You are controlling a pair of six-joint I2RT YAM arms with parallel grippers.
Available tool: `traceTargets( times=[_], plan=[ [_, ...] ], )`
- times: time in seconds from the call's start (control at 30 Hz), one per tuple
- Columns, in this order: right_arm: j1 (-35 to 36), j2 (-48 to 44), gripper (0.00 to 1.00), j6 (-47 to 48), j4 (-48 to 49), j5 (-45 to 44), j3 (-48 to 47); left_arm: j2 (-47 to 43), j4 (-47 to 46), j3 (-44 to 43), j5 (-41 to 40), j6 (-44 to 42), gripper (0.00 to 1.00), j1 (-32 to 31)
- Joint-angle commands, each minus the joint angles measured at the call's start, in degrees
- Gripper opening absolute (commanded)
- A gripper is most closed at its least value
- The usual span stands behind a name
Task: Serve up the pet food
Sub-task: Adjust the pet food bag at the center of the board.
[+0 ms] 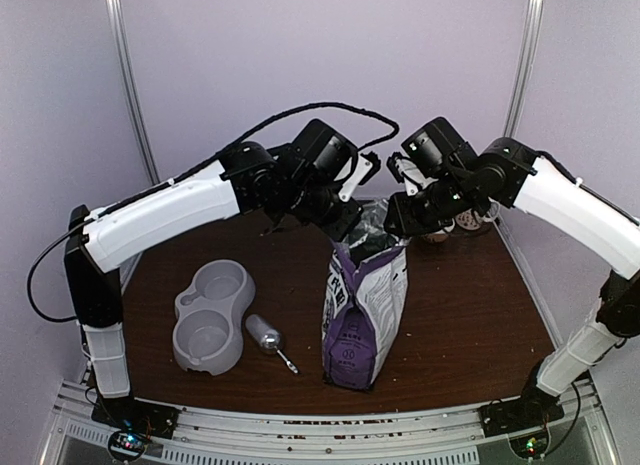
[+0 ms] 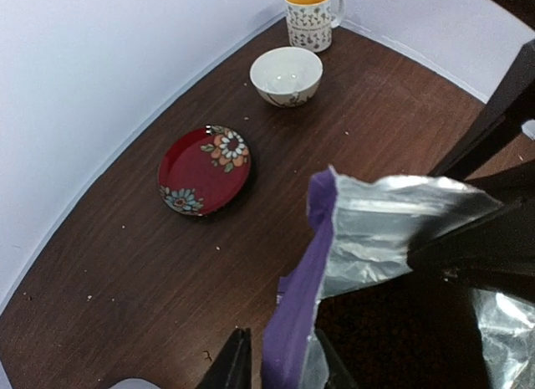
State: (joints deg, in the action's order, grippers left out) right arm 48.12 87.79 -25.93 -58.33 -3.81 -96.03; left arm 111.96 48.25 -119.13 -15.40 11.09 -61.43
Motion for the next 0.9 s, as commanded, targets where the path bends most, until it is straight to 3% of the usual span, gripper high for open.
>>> traceTargets(
  times=[0.0, 0.2, 0.33, 0.8, 0.87],
  plan=[
    [0.2, -2.6, 0.29, -1.3, 1.0, 2.0, 2.9, -0.8, 1.7, 2.5, 4.4, 0.5, 0.23, 0.3],
    [0.2, -4.0, 0.10, -2.2, 1.7, 2.6, 5.8, -1.4, 1.6, 3.7, 3.2, 1.0, 0.00, 0.3],
    [0.4, -4.5, 0.00, -1.9, 1.0, 1.8, 5.4, -2.3, 1.7, 3.9, 1.7, 1.5, 0.00, 0.3],
    [0.2, -3.5, 0.00, 1.5, -4.8, -3.3, -0.8, -5.3, 5.5, 4.4, -5.4, 2.0, 0.00, 0.3],
    [0.1, -3.0, 0.00, 1.6, -4.3, -3.0, -1.4, -5.3, 5.5, 3.9, -4.2, 2.4, 0.08, 0.3]
  ],
)
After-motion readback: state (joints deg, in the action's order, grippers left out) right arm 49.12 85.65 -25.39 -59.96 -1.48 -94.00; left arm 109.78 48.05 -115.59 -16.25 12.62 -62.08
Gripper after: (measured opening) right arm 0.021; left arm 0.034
